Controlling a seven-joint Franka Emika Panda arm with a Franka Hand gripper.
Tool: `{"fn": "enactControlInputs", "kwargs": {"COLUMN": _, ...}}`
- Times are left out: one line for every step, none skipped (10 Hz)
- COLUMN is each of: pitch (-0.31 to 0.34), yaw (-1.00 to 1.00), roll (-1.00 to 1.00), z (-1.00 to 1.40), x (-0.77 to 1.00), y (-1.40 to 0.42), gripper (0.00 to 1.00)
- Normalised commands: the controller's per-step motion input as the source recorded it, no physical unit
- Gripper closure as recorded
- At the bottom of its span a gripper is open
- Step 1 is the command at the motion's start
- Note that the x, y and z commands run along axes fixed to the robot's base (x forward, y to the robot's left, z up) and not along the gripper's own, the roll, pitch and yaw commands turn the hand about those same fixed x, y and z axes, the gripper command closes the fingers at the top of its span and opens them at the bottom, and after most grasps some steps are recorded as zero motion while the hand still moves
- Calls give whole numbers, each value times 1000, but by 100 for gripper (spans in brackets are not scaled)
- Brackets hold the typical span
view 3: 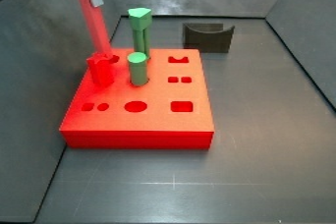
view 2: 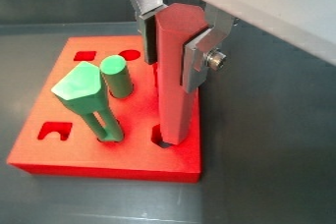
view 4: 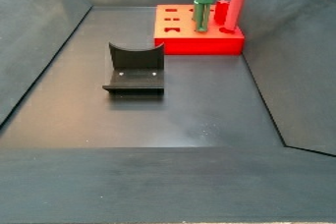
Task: Pick up the hexagon object. Move up. Move to above the board. Insert the hexagon object.
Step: Insert the hexagon object.
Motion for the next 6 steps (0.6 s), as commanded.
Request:
{"fn": "enactControlInputs", "kwargs": {"pitch": -114, "yaw": -400, "roll": -209, "z": -126, "x": 117, "y": 89, "gripper": 100}}
{"fn": "enactControlInputs", "kwargs": {"pitch": -7, "yaw": -426, "roll": -113, "z": -131, "x": -26, "y": 126, "gripper": 100}}
{"fn": "enactControlInputs", "kwargs": {"pitch": -39, "yaw": -397, "roll": -161, "z": -120, "x": 0, "y": 143, "gripper": 100}}
{"fn": "enactControlInputs", "kwargs": {"pitch": -70, "yaw": -363, "roll": -187, "z": -146, "x": 20, "y": 103, "gripper": 100}}
{"fn": "enactControlInputs", "kwargs": {"pitch": -59, "yaw": -329, "roll": -184, "z": -151, "x": 191, "y": 3, "gripper": 100}}
{"fn": "enactControlInputs", "kwargs": {"pitch": -33, "yaw": -283, "roll": -159, "z": -126, "x": 131, "y": 0, "gripper": 100}}
